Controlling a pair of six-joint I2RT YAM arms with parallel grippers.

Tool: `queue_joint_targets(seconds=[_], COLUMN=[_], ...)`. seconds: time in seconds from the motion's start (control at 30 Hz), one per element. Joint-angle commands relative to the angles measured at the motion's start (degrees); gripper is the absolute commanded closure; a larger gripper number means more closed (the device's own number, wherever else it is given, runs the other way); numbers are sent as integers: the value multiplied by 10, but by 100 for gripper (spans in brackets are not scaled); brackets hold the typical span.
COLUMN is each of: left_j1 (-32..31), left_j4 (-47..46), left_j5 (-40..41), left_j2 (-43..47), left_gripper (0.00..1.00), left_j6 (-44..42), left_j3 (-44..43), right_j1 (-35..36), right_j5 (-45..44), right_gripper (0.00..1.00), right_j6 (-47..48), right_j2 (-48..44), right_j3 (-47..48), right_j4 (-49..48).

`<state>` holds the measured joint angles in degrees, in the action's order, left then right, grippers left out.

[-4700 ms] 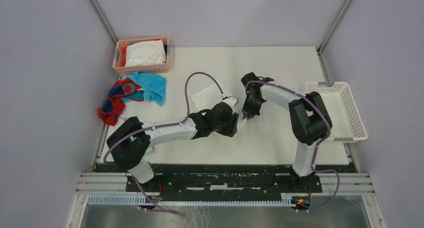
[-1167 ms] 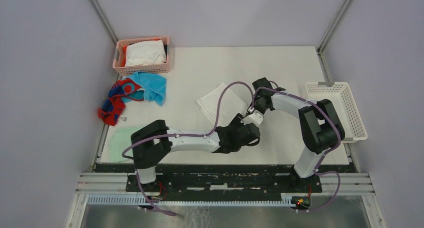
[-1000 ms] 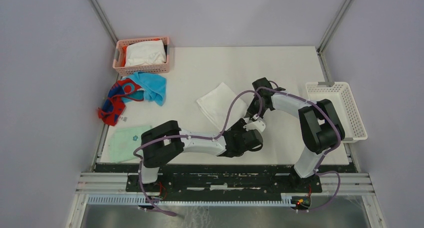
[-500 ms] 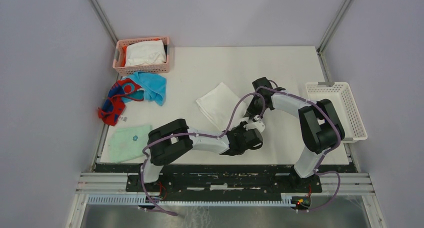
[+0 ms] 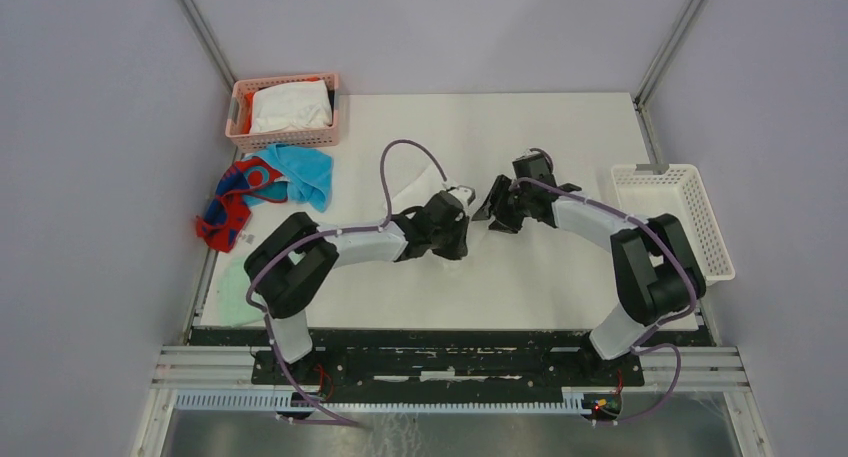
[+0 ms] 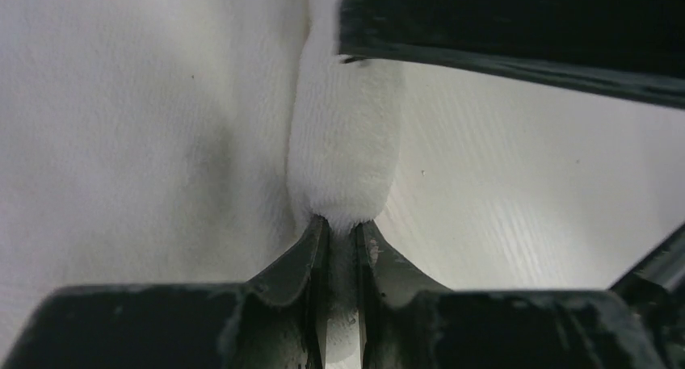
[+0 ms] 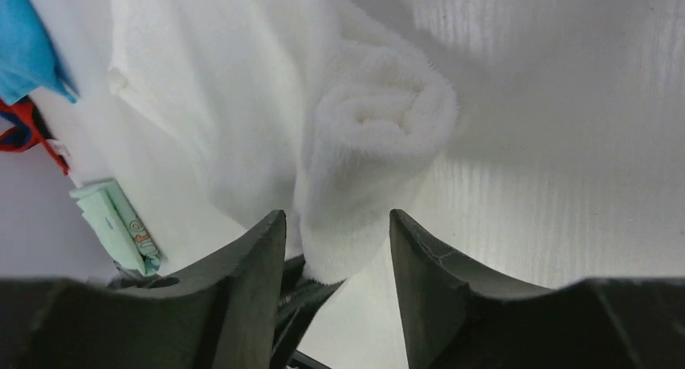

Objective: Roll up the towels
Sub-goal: Roll the towel at the center of the board.

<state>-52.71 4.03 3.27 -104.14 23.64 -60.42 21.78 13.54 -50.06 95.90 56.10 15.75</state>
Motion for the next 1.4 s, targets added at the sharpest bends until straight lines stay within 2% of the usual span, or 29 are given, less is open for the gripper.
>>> queue_joint_targets(seconds=[0.0,0.2,0.33,0.53,0.8,0.9,1.0,1.27,1.37], left_j1=[59,119,146,157,158,158,158,157,154], left_j4=[-37,-85,-98,-90,-89,-82,-78,-103,-105], left_j5=[-190,-296,-326,-333,-330,-320,-312,-297,-283], left_j2=[1,-33,-56,-76,-90,-90,-88,-62,-38], left_gripper=[86,86,86,85,85,85,84,80,75], left_j6=[126,199,233,240,243,243,241,262,260], left_j3=[46,56,53,47,46,45,47,96,114], right_j1=[-24,-41,-41,-40,-28,-17,-13,-9,-3], right_j5=[43,69,76,75,59,37,3,-55,-75], right_gripper=[39,27,25,22,20,20,26,61,67], right_j6=[-3,-26,-54,-108,-132,-115,-96,-71,-61], right_j2=[-70,-100,-77,-19,48,49,44,52,53], right_j3=[-53,-136,-170,-187,-156,-137,-119,-58,-26], right_j4=[-114,-227,-290,-372,-385,-321,-260,-113,-49])
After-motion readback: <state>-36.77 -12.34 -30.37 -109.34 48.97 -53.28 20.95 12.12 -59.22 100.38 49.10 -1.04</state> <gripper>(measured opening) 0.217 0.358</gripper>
